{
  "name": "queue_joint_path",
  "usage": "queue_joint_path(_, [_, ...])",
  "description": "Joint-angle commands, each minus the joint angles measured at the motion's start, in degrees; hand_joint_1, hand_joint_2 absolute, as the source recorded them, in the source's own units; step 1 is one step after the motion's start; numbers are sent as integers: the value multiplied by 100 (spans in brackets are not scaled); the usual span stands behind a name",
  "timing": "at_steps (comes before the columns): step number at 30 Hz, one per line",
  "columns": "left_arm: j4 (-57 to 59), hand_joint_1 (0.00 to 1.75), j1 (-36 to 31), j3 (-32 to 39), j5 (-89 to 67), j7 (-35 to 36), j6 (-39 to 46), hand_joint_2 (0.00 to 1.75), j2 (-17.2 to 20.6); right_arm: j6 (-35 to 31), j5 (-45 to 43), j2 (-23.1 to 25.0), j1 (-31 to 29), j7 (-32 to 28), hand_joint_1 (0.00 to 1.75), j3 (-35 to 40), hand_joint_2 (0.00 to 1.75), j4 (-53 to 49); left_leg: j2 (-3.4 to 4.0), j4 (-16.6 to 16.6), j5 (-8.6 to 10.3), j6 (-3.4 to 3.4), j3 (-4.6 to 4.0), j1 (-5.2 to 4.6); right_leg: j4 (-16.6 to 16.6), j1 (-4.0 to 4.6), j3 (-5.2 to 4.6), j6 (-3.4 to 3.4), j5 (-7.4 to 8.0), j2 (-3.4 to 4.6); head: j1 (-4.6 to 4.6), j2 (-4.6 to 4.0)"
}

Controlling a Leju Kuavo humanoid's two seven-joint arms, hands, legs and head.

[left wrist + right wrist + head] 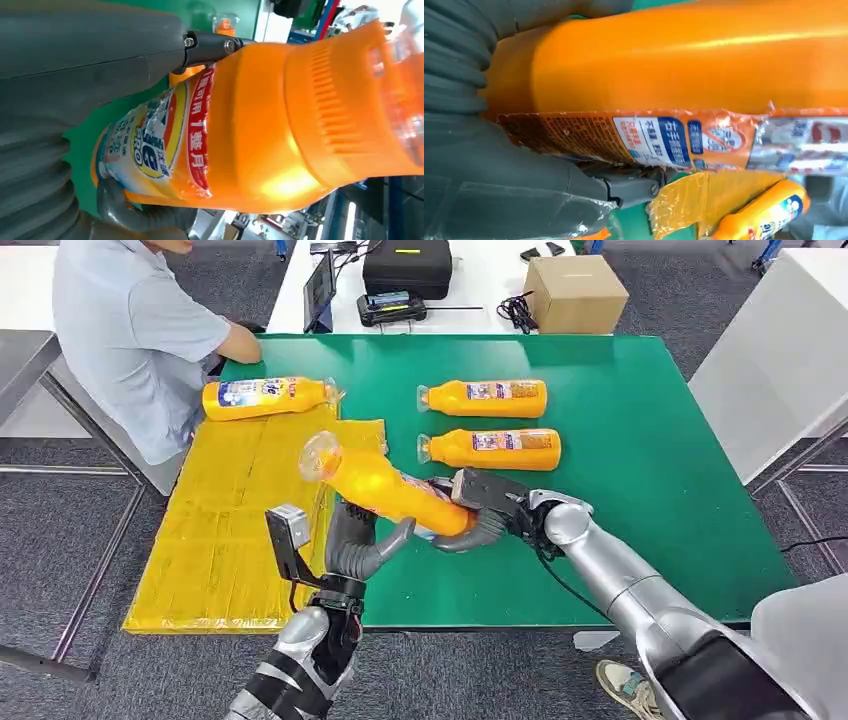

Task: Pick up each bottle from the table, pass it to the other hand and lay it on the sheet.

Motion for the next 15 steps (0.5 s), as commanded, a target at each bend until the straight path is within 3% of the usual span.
queue_joint_path(1, [845, 0, -558, 47, 529, 256, -175, 175, 31, -88, 158, 205, -445, -7, 175, 545, 175, 183, 16, 5, -7, -11, 11, 2, 7, 3, 6, -13, -4, 12, -2, 0])
queue_joint_path(15, [428, 0, -450, 106, 790, 221, -418, 175, 48, -97, 126, 298, -399, 4, 175, 584, 175, 378, 15, 5, -11, -12, 17, 5, 5, 6, 14, -14, -7, 10, 0, 0])
